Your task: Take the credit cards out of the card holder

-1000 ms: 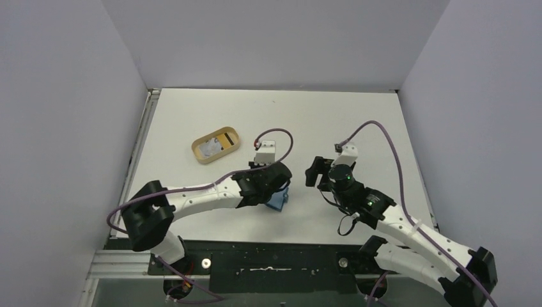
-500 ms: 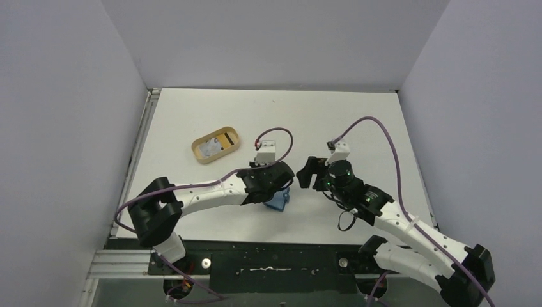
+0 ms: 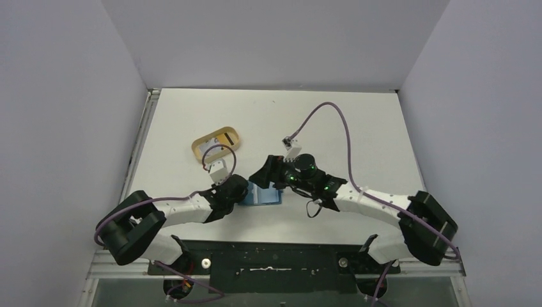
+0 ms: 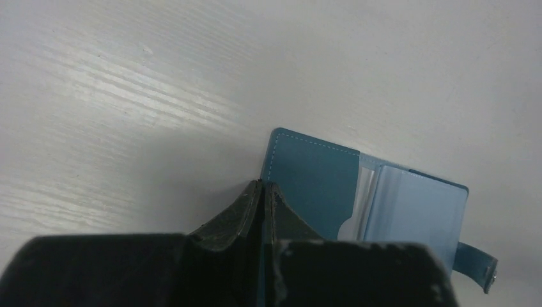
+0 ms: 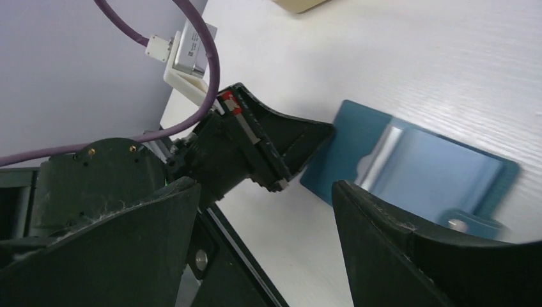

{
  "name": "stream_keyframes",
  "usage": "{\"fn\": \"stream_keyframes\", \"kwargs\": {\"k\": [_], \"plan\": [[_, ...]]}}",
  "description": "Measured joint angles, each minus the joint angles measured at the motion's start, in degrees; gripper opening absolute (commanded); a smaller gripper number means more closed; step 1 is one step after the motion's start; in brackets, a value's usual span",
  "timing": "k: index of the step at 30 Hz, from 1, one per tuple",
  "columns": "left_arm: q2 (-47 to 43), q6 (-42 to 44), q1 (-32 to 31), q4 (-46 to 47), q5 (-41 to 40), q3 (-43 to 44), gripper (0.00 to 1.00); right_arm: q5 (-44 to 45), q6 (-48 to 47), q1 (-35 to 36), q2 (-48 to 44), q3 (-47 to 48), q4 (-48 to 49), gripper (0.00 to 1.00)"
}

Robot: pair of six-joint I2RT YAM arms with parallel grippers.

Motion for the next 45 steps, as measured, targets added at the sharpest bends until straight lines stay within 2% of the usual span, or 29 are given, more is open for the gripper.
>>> {"fn": "stream_keyframes", "kwargs": {"k": [7, 12, 25, 31, 38, 41, 45], "plan": [[-0.9, -3.8, 2.7, 13.3, 3.2, -6.7, 0.0, -0.1, 9.7, 4.3, 18.9, 7.1, 9.7, 0.75], [-3.0, -4.9, 4.9, 17.9, 5.8, -10.6, 0.0, 1.6, 14.7, 4.2, 27.3, 7.3, 11.0, 0.75], [-5.2, -6.0, 7.5, 23.8, 8.0, -15.5, 0.0, 5.9, 16.4, 4.6, 30.0, 7.1, 11.3, 0.75], [-4.1, -6.4, 8.2, 26.1, 7.7, -15.9, 0.0, 7.8, 17.2, 5.9, 33.1, 10.5, 11.9, 0.75], [-3.5, -7.0, 8.5, 28.7, 7.0, -17.1, 0.0, 10.2, 17.4, 7.1, 33.7, 13.5, 7.8, 0.75], [-3.2, -7.6, 8.5, 30.1, 6.8, -17.7, 0.0, 10.0, 18.4, 7.1, 33.7, 12.8, 9.3, 0.75], [-2.2, -8.3, 8.7, 33.0, 5.7, -18.8, 0.0, 7.5, 21.0, 7.1, 34.1, 9.3, 17.1, 0.75]]}}
